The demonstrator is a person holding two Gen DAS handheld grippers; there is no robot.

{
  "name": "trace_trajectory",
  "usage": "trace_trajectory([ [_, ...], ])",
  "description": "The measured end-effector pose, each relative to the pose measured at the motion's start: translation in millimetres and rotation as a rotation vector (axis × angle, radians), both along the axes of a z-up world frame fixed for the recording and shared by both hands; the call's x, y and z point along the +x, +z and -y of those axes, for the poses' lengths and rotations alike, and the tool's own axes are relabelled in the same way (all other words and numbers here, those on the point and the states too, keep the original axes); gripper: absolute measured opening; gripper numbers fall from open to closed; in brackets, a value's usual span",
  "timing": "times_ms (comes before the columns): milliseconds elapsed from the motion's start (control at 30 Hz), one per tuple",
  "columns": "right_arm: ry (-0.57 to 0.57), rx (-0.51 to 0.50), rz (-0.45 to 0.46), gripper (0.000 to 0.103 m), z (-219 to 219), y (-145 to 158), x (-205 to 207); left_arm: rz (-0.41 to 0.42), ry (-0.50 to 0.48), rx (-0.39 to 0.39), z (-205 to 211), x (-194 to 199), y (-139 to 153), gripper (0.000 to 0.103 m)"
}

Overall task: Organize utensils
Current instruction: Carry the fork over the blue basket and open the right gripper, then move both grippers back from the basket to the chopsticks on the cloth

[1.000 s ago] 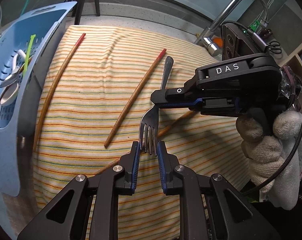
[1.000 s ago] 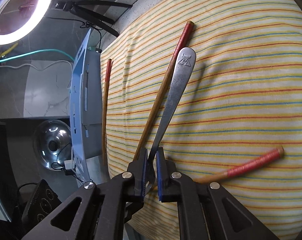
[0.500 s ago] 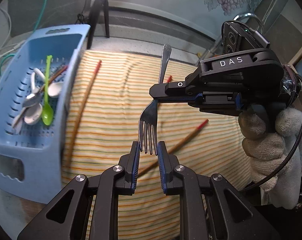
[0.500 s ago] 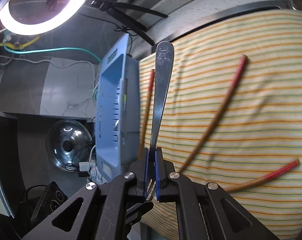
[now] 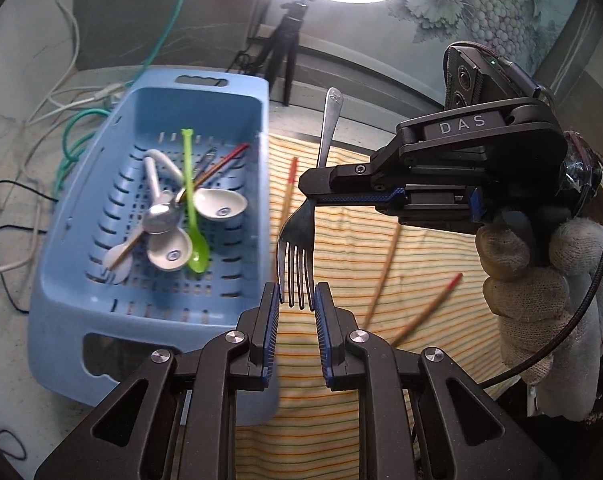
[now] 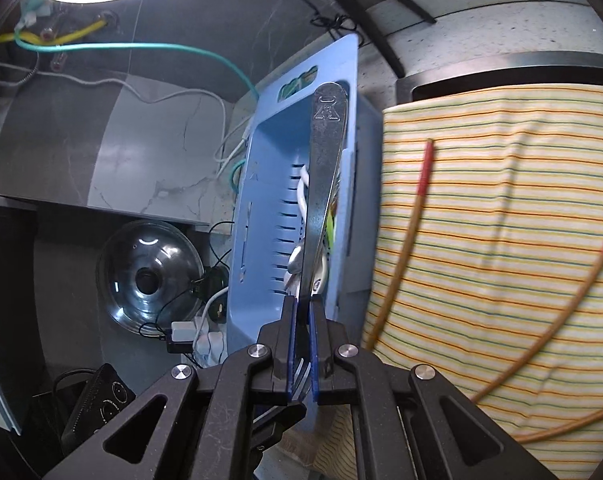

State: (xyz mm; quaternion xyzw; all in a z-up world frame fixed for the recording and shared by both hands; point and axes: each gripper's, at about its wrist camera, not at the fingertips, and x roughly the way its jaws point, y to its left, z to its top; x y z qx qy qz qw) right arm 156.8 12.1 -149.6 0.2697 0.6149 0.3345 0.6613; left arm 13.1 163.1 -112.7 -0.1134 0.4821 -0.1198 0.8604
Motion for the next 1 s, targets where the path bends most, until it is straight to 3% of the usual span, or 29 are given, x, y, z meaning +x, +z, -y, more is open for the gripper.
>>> trace_trajectory([
  [300,0.057,-0.054,0.01,0.006,-39,-10,9,-0.036,0.042,0.002,-25,11,-13,0.016],
  [533,0.116,-0.182,0.097,0.012,-57,-7,12,-0.045,0.057,0.014,-29,15,-14,0.017],
  [600,0.132,-0.219,0.116,0.02,-61,-7,11,-0.05,0.071,0.019,-30,16,-14,0.021],
  [633,0.136,-0.22,0.129,0.023,-62,-5,11,-0.052,0.08,0.017,-31,16,-14,0.029],
  [700,0.148,-0.239,0.173,0.039,-63,1,10,-0.052,0.092,0.013,-32,16,-15,0.031],
  [767,0.155,-0.267,0.239,0.046,-63,10,9,-0.054,0.102,0.015,-34,16,-14,0.033],
  [1000,0.204,-0.272,0.341,0.047,-56,28,4,-0.044,0.135,0.009,-33,10,-9,0.036],
])
